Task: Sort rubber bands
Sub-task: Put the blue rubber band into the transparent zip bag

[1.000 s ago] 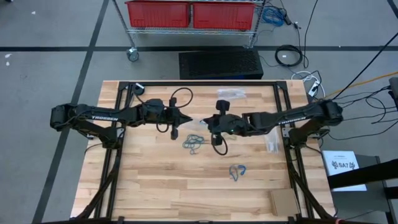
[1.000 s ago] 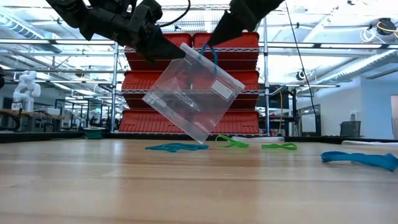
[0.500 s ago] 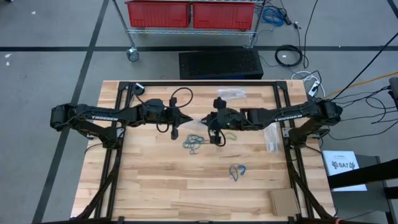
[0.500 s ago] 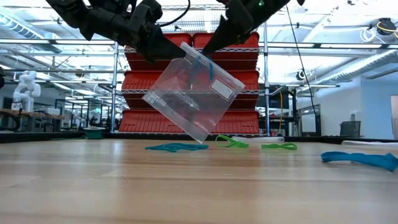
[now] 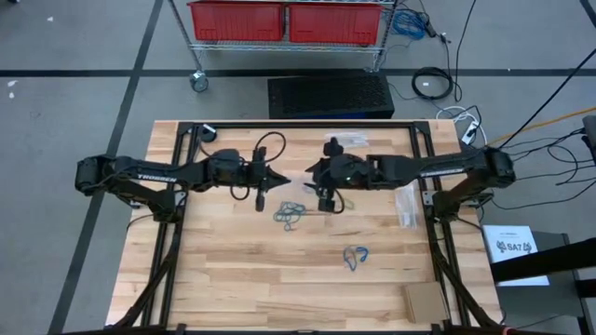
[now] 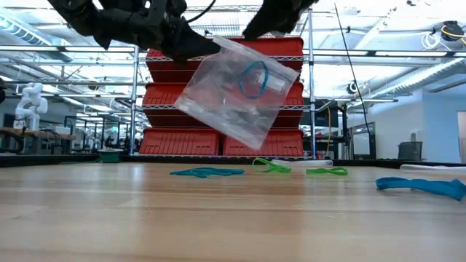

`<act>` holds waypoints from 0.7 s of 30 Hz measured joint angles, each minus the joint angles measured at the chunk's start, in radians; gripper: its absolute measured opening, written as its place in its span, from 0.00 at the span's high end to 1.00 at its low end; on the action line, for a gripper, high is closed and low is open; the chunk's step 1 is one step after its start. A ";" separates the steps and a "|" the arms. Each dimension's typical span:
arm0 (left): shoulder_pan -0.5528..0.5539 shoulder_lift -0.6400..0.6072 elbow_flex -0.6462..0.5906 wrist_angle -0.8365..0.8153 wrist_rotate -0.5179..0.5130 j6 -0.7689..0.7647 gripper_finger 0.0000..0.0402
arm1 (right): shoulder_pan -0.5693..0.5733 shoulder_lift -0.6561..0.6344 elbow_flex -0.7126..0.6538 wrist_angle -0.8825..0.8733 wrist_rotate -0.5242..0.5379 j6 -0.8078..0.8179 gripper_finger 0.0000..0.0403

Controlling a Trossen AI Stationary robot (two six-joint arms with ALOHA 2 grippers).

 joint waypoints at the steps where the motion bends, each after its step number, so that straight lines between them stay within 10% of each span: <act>1: 0.003 0.000 -0.014 0.035 0.000 0.000 1.00 | 0.000 -0.010 0.022 -0.049 0.000 0.012 0.61; 12: 0.035 0.000 -0.125 0.323 0.010 -0.037 1.00 | 0.020 -0.160 0.031 -0.378 0.002 0.186 0.62; 21: 0.034 0.000 -0.125 0.330 0.015 -0.037 1.00 | 0.092 -0.302 -0.398 0.045 0.034 0.242 0.62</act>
